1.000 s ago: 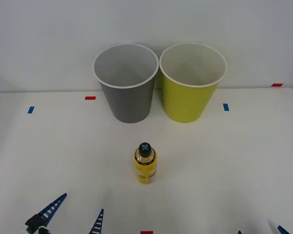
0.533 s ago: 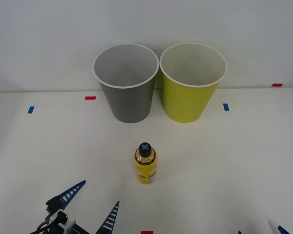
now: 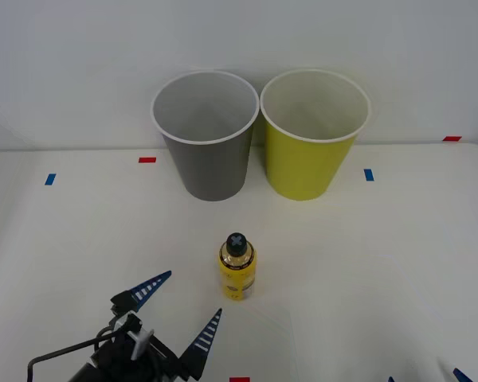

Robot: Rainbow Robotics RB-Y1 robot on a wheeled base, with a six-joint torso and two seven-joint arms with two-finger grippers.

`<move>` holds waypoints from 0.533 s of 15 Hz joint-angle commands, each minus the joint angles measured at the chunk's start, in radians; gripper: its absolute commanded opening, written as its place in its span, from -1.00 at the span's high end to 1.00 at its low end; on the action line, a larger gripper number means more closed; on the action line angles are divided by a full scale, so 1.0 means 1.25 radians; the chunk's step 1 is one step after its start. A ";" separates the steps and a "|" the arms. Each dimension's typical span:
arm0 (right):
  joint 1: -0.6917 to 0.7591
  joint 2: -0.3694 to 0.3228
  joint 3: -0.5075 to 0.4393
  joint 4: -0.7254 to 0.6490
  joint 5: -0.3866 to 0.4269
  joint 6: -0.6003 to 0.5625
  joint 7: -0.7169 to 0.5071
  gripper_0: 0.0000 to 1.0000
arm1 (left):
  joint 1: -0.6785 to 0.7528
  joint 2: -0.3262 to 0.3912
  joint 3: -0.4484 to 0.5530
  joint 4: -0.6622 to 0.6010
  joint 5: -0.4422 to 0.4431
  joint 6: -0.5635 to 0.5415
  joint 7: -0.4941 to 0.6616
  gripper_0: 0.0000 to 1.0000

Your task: Put cans in the gray bin and PET bottles in the light green bin.

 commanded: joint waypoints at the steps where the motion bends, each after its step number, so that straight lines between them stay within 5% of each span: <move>1: 0.000 0.000 0.000 0.000 0.000 0.000 0.000 -1.00 | -0.064 -0.018 -0.048 0.029 0.026 0.001 0.005 -1.00; 8: 0.000 0.000 0.000 0.000 0.000 0.000 0.000 -1.00 | -0.175 -0.067 -0.070 0.038 0.044 0.149 0.008 -1.00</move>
